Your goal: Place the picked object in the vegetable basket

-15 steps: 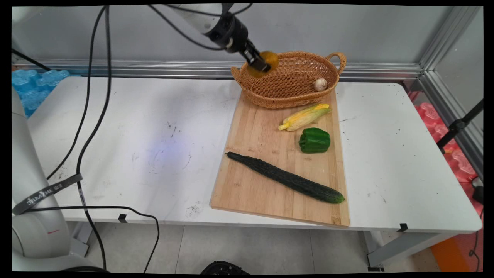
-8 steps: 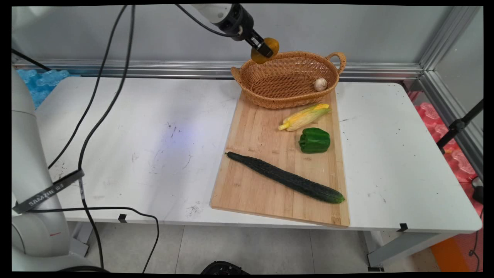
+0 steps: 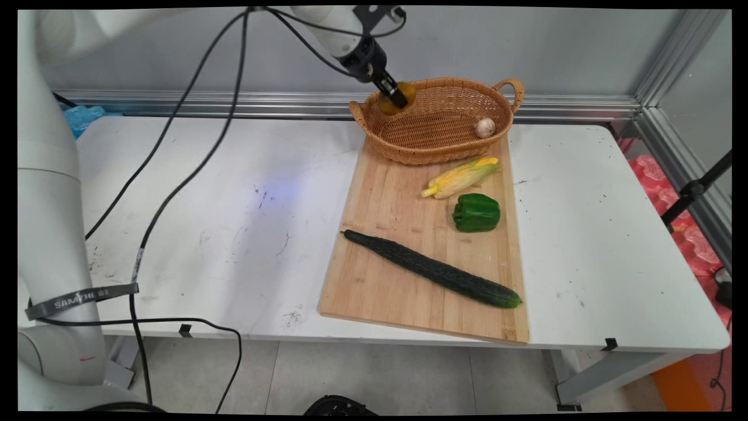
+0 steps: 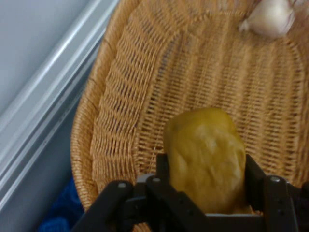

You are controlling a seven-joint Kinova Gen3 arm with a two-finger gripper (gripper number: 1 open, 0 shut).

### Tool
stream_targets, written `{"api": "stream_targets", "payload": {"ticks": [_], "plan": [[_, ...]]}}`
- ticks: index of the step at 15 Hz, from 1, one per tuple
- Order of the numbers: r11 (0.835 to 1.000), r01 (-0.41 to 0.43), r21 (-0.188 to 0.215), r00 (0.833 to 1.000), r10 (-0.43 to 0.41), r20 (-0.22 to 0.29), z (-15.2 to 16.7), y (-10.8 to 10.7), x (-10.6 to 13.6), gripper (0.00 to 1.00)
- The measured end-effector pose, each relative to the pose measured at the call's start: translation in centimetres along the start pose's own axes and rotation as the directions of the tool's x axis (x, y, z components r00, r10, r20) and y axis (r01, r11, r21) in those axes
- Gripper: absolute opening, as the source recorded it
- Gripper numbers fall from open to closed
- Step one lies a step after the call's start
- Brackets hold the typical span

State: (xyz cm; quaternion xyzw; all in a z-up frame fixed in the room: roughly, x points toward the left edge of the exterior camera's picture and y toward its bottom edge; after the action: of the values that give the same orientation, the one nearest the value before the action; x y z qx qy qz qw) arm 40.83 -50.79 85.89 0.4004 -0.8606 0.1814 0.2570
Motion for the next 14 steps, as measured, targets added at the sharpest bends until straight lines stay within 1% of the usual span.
{"api": "stream_targets", "payload": {"ticks": [4, 7, 10, 11, 14], "plan": [[1.000, -0.004, -0.008, 0.999, 0.004, 0.052, 3.4, -0.8, -1.0, 0.00], [1.000, -0.008, -0.011, 0.997, 0.009, 0.078, 5.2, -1.1, -1.5, 0.00], [1.000, -0.021, -0.014, 0.995, 0.022, 0.093, 6.6, -1.4, -2.0, 0.00], [1.000, -0.026, -0.015, 0.995, 0.027, 0.094, 6.8, -1.4, -2.1, 1.00], [0.998, -0.056, -0.020, 0.995, 0.057, 0.084, 7.2, -1.4, -1.9, 1.00]]}}
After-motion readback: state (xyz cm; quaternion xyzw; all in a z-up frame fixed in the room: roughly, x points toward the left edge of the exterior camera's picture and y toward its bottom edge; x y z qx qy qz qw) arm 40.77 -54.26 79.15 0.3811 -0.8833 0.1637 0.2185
